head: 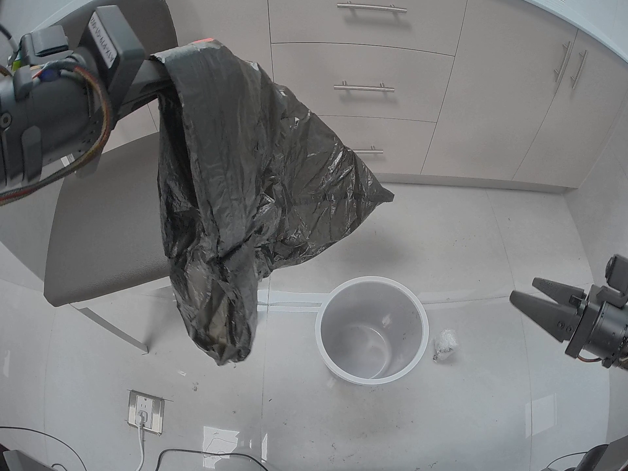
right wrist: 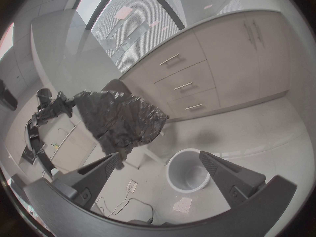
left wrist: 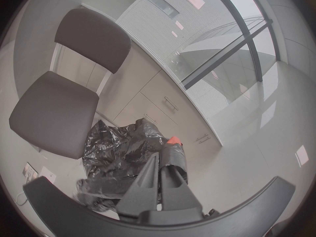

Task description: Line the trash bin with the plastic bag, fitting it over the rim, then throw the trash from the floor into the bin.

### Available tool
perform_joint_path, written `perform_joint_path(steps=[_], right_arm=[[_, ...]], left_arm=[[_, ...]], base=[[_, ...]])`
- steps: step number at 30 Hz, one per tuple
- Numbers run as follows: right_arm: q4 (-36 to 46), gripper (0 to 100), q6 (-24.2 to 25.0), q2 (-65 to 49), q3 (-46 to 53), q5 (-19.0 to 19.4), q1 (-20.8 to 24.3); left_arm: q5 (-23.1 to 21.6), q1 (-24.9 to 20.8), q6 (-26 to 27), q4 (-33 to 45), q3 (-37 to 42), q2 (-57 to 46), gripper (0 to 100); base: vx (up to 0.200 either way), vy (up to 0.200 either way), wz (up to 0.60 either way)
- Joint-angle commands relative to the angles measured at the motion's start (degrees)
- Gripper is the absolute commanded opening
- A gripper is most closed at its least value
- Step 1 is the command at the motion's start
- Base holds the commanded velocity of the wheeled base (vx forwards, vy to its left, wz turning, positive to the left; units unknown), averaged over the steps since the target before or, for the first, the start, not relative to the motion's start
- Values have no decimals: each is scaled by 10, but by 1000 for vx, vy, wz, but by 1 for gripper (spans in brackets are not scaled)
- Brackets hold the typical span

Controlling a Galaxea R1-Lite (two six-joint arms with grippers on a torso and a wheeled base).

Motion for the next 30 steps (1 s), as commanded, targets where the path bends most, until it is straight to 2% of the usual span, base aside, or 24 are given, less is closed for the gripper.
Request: perform_joint_path(steps=[1, 2, 5, 8, 9, 10, 12, 13, 14, 16, 20, 22, 26, 30], right_arm=[[-1, 100, -3, 10, 14, -2, 51], [-1, 100, -3, 12, 14, -2, 53], [-13, 100, -3, 41, 10, -4, 70], [-53, 100, -3, 77, 10, -12, 80], [-89, 100, -5, 110, 8, -23, 93], [-92, 100, -5, 115, 7, -24, 94], [-140, 100, -8, 180, -19, -66, 134], [-142, 100, -9, 184, -19, -69, 137], [-158, 100, -12, 228, -40, -101, 167], [-170, 100, -12, 271, -56, -128, 204], [-200, 100, -14, 343, -64, -149, 252], [-216, 100, -14, 371, -70, -156, 261], [-229, 100, -11, 432, -107, -181, 256], [-229, 100, -11, 471, -135, -191, 254]], left_arm=[[34, -23, -21, 3, -25, 43, 0], [37, -23, -21, 3, -26, 46, 0], [104, -46, -18, 5, -55, 86, 0], [155, -66, -6, 2, -69, 114, 0], [186, -78, 12, -2, -74, 130, 0], [187, -79, 13, -3, -74, 131, 0], [193, -107, 17, -16, -79, 139, 0], [193, -108, 18, -17, -79, 139, 0], [193, -124, 21, -25, -80, 136, 0], [193, -133, 23, -31, -84, 134, 0], [193, -124, 38, -33, -111, 141, 0], [192, -116, 38, -33, -116, 140, 0], [192, -116, 36, -36, -117, 136, 0], [192, -117, 36, -40, -117, 134, 0]], base=[[0, 0, 0], [0, 0, 0], [0, 0, 0], [0, 0, 0], [0, 0, 0], [0, 0, 0], [0, 0, 0], [0, 0, 0], [0, 0, 0], [0, 0, 0], [0, 0, 0], [0, 0, 0], [0, 0, 0], [0, 0, 0]])
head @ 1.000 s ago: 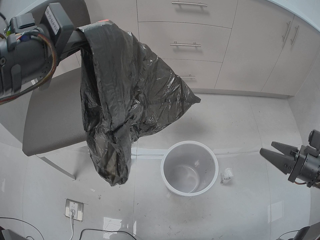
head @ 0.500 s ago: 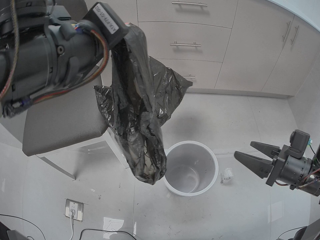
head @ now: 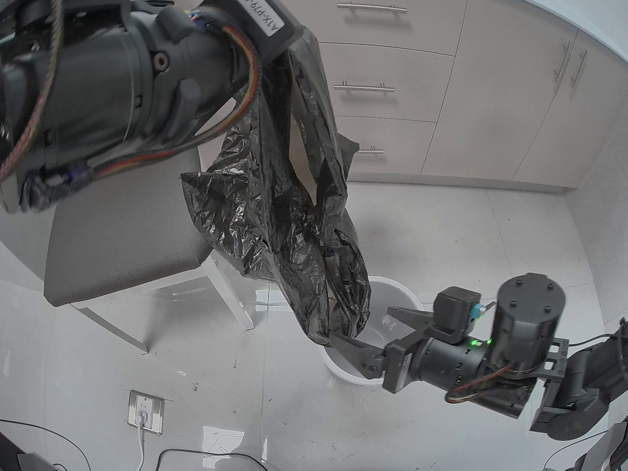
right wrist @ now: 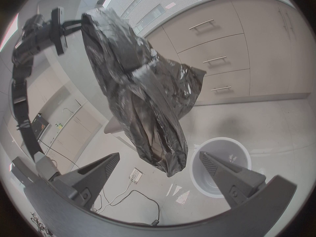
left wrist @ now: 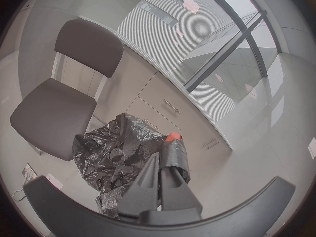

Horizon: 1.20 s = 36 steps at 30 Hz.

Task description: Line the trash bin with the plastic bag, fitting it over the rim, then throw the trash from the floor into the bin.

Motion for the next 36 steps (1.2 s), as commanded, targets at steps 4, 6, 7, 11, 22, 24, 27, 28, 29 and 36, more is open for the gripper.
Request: perform_joint_path(steps=[4, 6, 7, 11, 22, 24, 27, 28, 29, 36], right_arm=[[-8, 100, 0, 106, -69, -36, -1], [-8, 100, 0, 112, -77, -37, -11], [-9, 100, 0, 116, -81, -37, -12], [-47, 100, 0, 140, -87, -41, -12], [-139, 100, -34, 211, -121, -74, -11], [-140, 100, -34, 213, -125, -74, -11], [-141, 100, -33, 212, -127, -76, -11], [-144, 100, -33, 211, -127, -76, -11], [-147, 0, -33, 211, -126, -76, -11], [-181, 0, -33, 195, -110, -76, -23]], left_arm=[[0, -1, 2, -4, -5, -6, 0], [0, -2, 1, -4, -3, -7, 0], [0, -3, 1, -4, -2, -7, 0], [0, -7, -2, -5, -1, -6, 0], [0, -10, -3, -7, 6, -8, 0], [0, -15, -3, -7, 7, -12, 0], [0, -19, -3, -7, 11, -17, 0], [0, -20, -3, -8, 11, -18, 0], [1, -20, -3, -7, 12, -18, 0], [0, -21, -3, -8, 28, -33, 0]], base=[[0, 0, 0], [0, 0, 0], [0, 0, 0], [0, 0, 0], [0, 0, 0], [0, 0, 0], [0, 0, 0], [0, 0, 0], [0, 0, 0], [0, 0, 0]])
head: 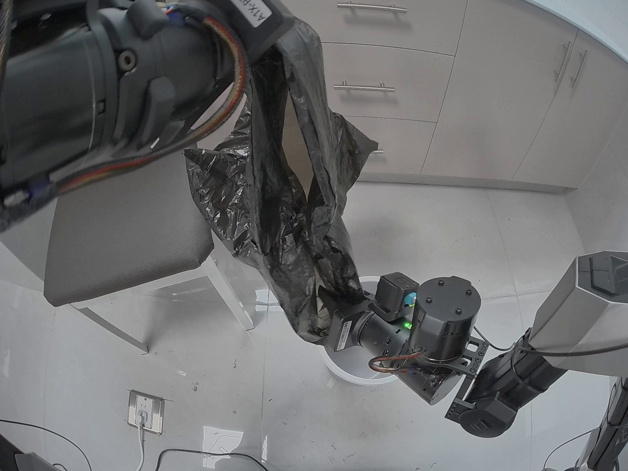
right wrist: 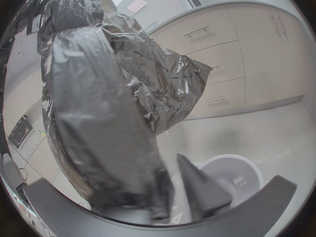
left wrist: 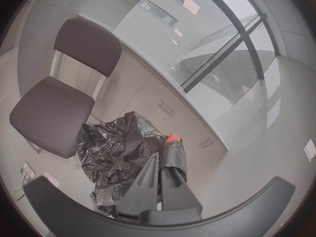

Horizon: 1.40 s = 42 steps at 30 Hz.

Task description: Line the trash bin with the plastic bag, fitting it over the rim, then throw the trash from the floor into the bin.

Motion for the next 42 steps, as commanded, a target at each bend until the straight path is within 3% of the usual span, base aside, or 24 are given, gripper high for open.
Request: perform_joint_path(steps=[1, 7, 10, 13, 14, 15, 25, 28, 35, 40, 42], right_arm=[[-6, 0, 0, -19, 14, 0, -9], [4, 0, -6, -111, 52, 4, -61], [35, 0, -8, -182, 77, 11, -95], [91, 0, -2, -250, 87, 39, -111], [91, 0, -2, -250, 87, 39, -111], [131, 0, 0, -295, 94, 61, -113], [200, 0, -3, -391, 108, 67, -119], [243, 0, -3, -421, 103, 68, -120], [328, 0, 0, -451, 114, 92, -121], [392, 0, -1, -447, 98, 101, -137], [472, 0, -1, -441, 74, 105, -152]], left_arm=[[0, -1, 0, -1, 12, -13, 0], [-6, 6, 0, -1, 66, -20, 0], [-61, 19, -6, -28, 113, -20, 0], [-144, 24, -15, -84, 156, -16, 0], [-144, 24, -15, -84, 156, -16, 0], [-201, 24, -11, -116, 185, -8, 0], [-275, 16, -9, -139, 218, 56, 0], [-317, 16, -12, -169, 218, 89, 0], [-322, 6, -21, -196, 220, 118, 0], [-321, -2, -66, -191, 222, 110, 0], [-321, -2, -77, -187, 223, 100, 0]], base=[[0, 0, 0], [0, 0, 0], [0, 0, 0], [0, 0, 0], [0, 0, 0], [0, 0, 0], [0, 0, 0], [0, 0, 0], [0, 0, 0], [0, 0, 0], [0, 0, 0]])
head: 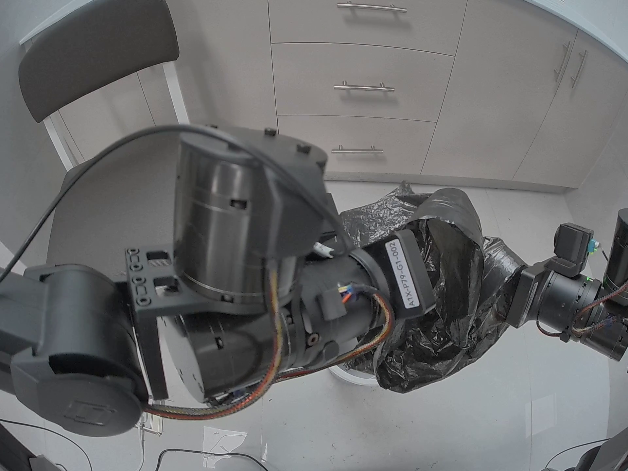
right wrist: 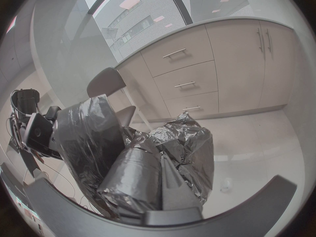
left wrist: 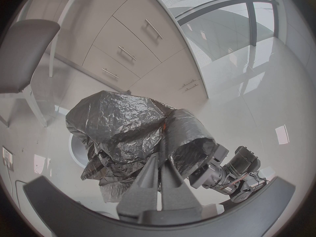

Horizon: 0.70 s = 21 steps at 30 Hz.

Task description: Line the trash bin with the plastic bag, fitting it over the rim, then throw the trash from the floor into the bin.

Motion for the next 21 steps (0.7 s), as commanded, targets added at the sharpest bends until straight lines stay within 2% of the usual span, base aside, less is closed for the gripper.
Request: perform_joint_path(steps=[1, 4, 5, 7, 11, 13, 16, 21], right_arm=[[103, 0, 0, -1, -42, 10, -25], [159, 0, 2, 0, -62, 37, -36], [183, 0, 11, 2, -73, 67, -49], [197, 0, 23, 14, -86, 85, -62], [225, 0, 33, 54, -107, 94, -89], [237, 0, 34, 87, -116, 112, -106], [239, 0, 34, 124, -118, 150, -114], [256, 0, 33, 166, -127, 161, -110]], left_arm=[[1, -3, -16, 11, 2, -9, 0], [0, 3, -17, 32, 0, -17, 0], [-3, 6, -20, 48, -4, -21, 0], [-10, 11, -27, 72, -8, -20, 0], [-64, 37, -49, 120, -22, -16, 0], [-106, 62, -71, 151, -41, -9, 0], [-122, 82, -79, 184, -57, 2, 0], [-125, 86, -79, 187, -60, 12, 0]], base=[[0, 0, 0], [0, 0, 0], [0, 0, 0], [0, 0, 0], [0, 0, 0], [0, 0, 0], [0, 0, 0], [0, 0, 0]])
